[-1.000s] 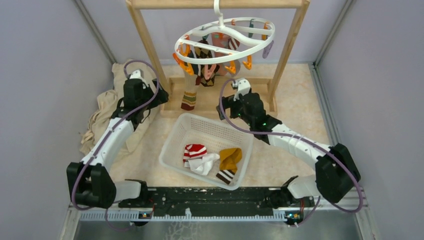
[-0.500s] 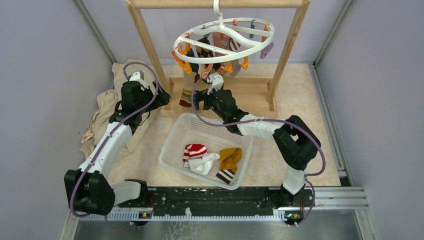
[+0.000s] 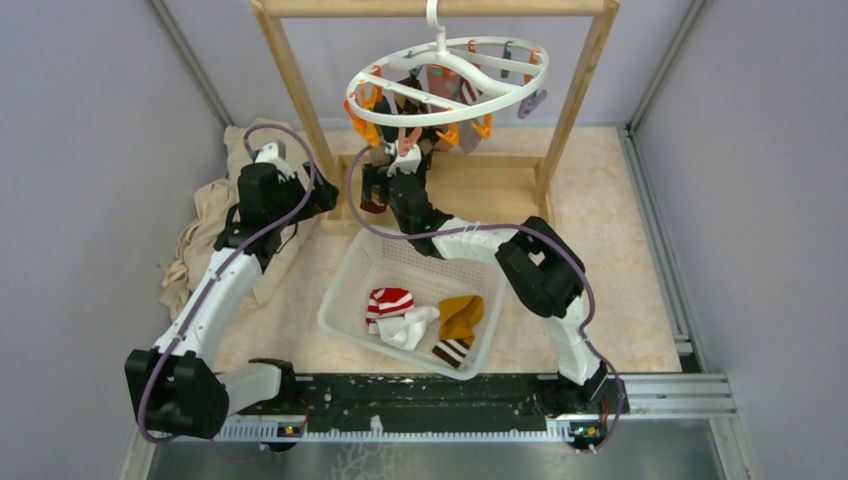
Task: Remove the socks clipped to the hanger
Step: Remove the sock from the hanger.
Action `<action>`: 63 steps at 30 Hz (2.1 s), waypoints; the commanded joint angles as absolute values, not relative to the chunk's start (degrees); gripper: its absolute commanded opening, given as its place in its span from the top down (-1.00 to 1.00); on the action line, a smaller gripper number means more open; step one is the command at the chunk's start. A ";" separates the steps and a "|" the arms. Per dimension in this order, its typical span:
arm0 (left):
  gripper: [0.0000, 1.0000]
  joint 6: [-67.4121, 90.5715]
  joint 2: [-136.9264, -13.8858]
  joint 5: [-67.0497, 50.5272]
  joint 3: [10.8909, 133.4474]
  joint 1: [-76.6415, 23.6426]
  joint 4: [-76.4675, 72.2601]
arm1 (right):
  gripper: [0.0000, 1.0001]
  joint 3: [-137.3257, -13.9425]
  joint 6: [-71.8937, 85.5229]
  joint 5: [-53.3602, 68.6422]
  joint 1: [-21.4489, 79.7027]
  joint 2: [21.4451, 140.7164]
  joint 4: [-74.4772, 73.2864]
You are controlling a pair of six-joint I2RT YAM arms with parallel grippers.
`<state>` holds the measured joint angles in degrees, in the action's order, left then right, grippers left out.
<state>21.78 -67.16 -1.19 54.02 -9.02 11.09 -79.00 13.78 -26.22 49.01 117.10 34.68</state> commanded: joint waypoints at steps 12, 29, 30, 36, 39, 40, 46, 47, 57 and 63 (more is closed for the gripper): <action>-0.98 20.57 -64.51 -3.03 54.41 -9.32 11.84 | -0.29 -90.02 20.81 -37.58 50.17 122.51 29.27; -0.96 19.82 -59.97 -6.60 55.91 -9.40 14.09 | 1.00 -69.30 11.83 -30.99 50.14 98.59 33.00; -0.96 19.78 -59.66 -6.80 56.16 -9.40 14.45 | 1.00 -68.12 11.38 -29.35 50.10 96.96 32.92; -0.96 19.93 -57.91 -8.83 57.32 -9.49 15.40 | 1.00 -62.42 15.38 -17.55 48.05 87.74 29.43; -0.96 20.12 -57.17 -9.82 58.02 -9.66 15.79 | 1.00 -58.87 19.85 -10.74 45.67 83.85 27.53; -0.96 20.19 -56.94 -10.04 58.27 -9.79 15.89 | 1.00 -57.32 20.96 -8.68 45.16 82.66 27.08; -0.95 20.52 -55.77 -11.31 60.35 -10.40 16.85 | 1.00 -49.41 27.72 1.91 41.98 74.46 25.86; -0.95 20.60 -55.67 -11.51 60.76 -10.52 17.07 | 1.00 -48.07 28.57 3.03 41.40 73.04 25.66; -0.95 21.65 -55.02 -11.81 63.00 -13.71 17.93 | 1.00 -40.35 34.59 9.52 32.01 59.81 20.19; -0.94 22.32 -54.61 -8.42 64.74 -19.03 18.50 | 1.00 -40.52 37.33 15.79 22.31 56.35 14.34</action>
